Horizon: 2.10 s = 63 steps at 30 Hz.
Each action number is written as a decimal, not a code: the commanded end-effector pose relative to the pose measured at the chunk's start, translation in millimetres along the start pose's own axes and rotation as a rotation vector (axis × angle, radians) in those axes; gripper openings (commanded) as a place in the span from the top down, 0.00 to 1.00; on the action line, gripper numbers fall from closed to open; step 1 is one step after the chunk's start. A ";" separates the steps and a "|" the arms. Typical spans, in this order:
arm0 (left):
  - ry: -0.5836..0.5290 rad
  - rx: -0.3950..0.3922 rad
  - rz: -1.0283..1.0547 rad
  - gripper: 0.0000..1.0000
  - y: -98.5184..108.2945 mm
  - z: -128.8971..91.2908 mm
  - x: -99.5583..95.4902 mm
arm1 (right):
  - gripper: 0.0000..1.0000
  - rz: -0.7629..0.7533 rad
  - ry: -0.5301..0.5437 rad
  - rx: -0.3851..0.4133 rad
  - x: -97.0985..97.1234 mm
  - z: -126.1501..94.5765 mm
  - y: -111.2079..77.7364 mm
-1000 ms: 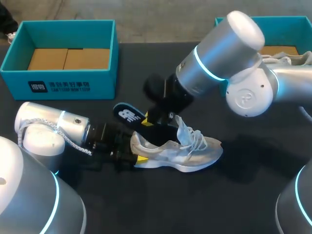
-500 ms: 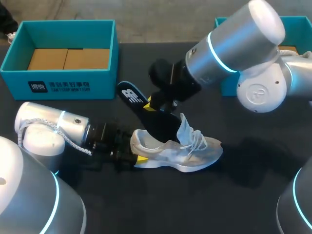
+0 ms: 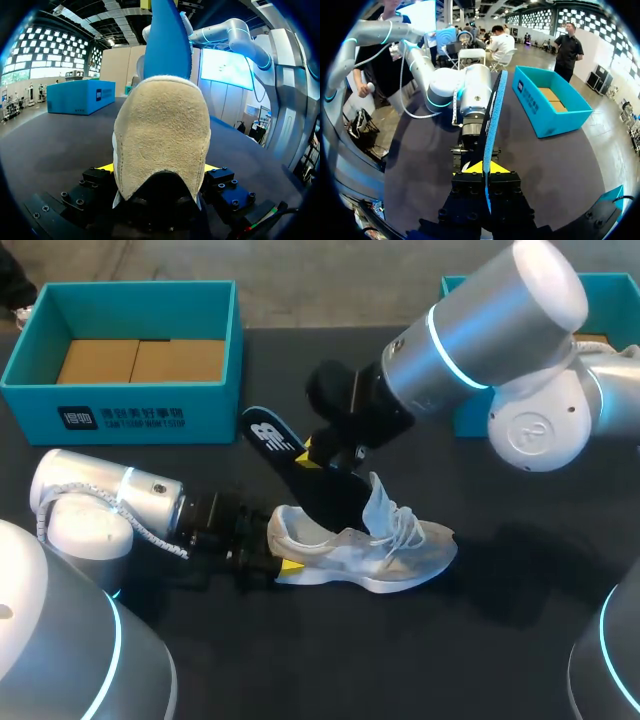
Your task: Take the shoe out of the shoebox, open the shoe tongue, remove and reinsert the insole, then place the shoe into the shoebox
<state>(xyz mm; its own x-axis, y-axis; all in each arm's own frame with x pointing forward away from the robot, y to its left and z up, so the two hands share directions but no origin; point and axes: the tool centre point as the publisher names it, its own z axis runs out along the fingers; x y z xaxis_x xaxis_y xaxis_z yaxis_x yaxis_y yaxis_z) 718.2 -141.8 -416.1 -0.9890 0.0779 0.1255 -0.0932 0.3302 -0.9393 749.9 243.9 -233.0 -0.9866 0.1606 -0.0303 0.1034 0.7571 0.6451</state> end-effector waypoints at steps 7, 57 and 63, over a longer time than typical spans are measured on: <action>0.001 0.000 0.000 1.00 2.7 0.8 -1.8 | 1.00 0.000 -0.001 -0.064 -5.6 -7.1 15.8; 0.001 0.000 0.000 1.00 2.7 0.8 -1.8 | 1.00 0.436 0.275 -0.524 41.4 -150.0 134.5; 0.001 0.000 0.000 1.00 2.7 0.8 -1.8 | 1.00 0.463 0.280 -0.524 60.3 -165.7 132.0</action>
<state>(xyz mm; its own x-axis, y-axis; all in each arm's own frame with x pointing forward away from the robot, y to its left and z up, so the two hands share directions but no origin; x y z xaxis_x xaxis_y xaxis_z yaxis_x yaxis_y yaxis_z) 718.2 -141.8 -416.2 -0.9890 0.0778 0.1256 -0.0933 0.3303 -0.9393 696.1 260.6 -26.5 -0.8609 0.1516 0.4857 0.5087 0.2479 0.8245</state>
